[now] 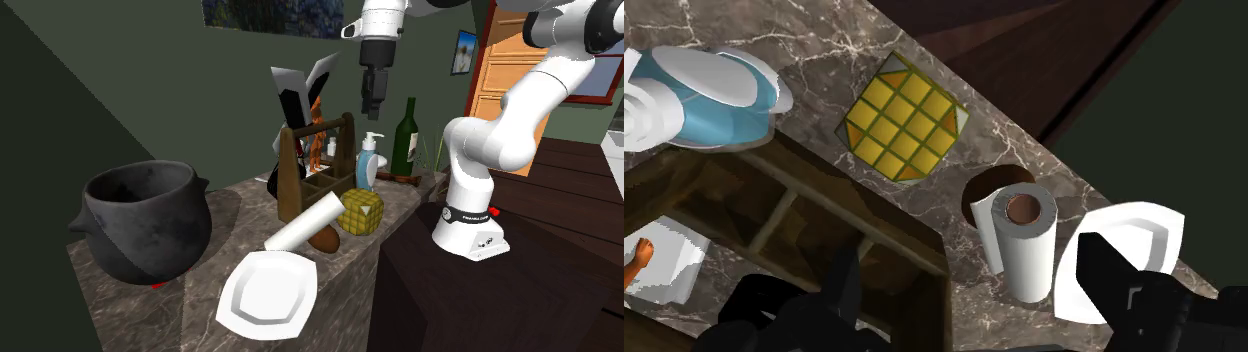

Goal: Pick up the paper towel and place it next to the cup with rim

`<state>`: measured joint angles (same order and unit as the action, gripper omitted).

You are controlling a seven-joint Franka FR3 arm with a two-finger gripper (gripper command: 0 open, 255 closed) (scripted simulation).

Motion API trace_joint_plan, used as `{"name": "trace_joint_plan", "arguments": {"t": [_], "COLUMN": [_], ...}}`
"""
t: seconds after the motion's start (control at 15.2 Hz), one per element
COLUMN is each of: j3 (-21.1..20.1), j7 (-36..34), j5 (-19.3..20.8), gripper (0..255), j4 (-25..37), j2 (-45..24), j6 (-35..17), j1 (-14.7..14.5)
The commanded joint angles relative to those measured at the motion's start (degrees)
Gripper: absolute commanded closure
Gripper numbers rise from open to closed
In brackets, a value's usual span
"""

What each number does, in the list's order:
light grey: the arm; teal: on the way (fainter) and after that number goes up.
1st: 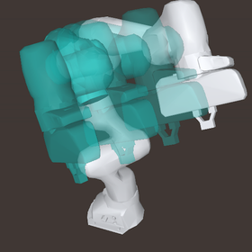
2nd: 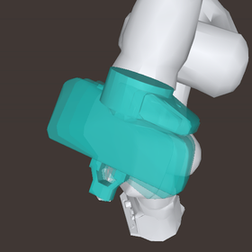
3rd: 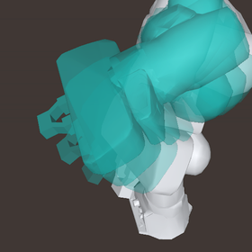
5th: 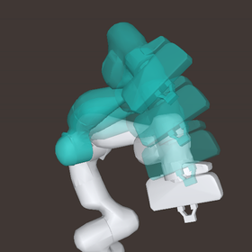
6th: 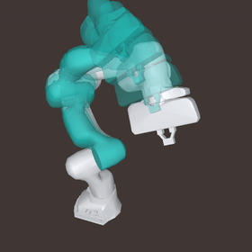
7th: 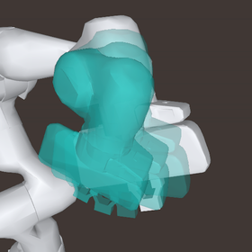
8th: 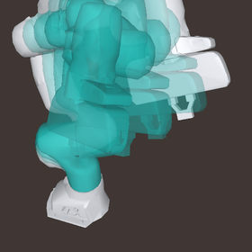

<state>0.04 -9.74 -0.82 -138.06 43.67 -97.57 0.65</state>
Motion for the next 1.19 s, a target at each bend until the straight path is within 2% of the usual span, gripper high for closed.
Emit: {"name": "trace_joint_plan", "arguments": {"t": [0.0, 0.53, 1.12], "j3": [0.0, 1.02, -0.1], "j7": [0.0, 6.2, 12.16], "j5": [0.0, -1.26, -2.5], "gripper": [0, 0, 0], "j4": [0.0, 13.98, 33.94], "j2": [0.0, -26.02, -53.6], "j6": [0.0, 0.2, 6.38], "j1": [0.0, -2.49, -4.27]}}
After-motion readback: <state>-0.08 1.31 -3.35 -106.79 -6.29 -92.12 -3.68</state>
